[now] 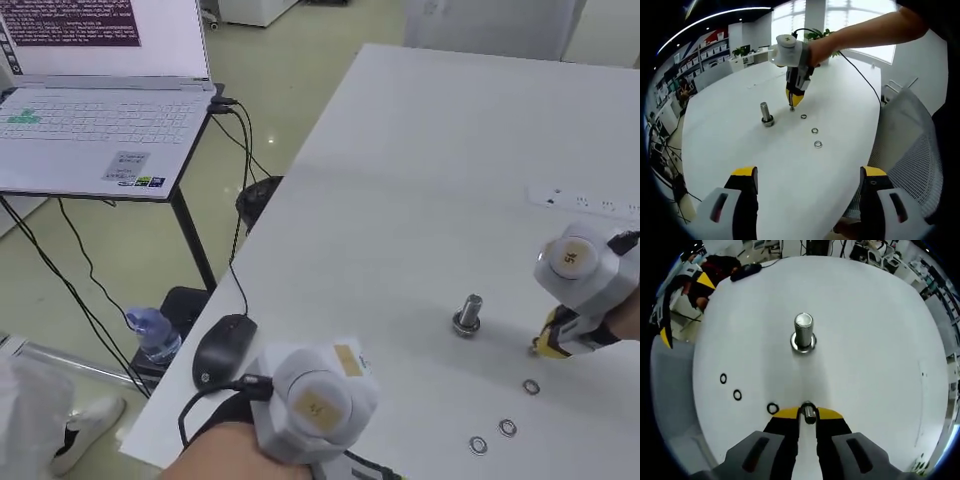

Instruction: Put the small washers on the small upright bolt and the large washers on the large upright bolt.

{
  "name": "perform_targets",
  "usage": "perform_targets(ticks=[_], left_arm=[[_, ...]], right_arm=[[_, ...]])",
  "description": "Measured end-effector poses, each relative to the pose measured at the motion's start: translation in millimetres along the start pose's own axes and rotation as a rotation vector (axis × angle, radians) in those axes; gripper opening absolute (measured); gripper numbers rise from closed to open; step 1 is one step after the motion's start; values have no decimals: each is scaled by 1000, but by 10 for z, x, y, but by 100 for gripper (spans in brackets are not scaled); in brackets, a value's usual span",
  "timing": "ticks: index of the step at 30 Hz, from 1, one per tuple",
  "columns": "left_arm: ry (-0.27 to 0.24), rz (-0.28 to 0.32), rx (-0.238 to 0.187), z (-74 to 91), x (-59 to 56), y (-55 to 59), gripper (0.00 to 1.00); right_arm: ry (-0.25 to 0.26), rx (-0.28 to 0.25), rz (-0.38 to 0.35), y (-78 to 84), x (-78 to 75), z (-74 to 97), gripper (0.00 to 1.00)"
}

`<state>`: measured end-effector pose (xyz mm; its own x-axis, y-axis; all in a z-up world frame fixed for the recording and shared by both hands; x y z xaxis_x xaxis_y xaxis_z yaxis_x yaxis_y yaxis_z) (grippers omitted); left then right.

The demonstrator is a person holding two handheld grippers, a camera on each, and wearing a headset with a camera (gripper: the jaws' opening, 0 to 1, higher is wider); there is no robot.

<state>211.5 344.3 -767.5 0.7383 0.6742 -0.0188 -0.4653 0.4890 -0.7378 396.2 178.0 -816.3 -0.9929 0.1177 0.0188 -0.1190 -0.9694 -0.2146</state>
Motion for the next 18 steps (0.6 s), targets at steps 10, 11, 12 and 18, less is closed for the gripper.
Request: perform_targets(ticks=[10,11,12,18], left_arm=[[4,4,5,2,-12,34,83],[4,4,6,3,-12,36,83],[4,4,7,5,-11,39,83],[0,-5,8,33,-12,34,82]], right_arm=[[6,15,3,33,-12,-80,12],[5,18,2,38,-14,-88,13],[9,20,4,40,-18,-91,13],[10,24,14,43,-3,-103,13]])
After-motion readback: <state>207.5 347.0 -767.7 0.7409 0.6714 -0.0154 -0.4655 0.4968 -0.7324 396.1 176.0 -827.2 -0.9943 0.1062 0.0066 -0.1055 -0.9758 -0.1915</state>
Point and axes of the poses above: the centre of the closed fingertips' face, and the gripper's own axes: z roughly backward along the fingers, x roughly to its left, y roughly out of its underside, the point moved 4 cm from there along z, roughly backward along the fingers, and after that the axes turned 3 degrees about -y, right-handed, at the moved point
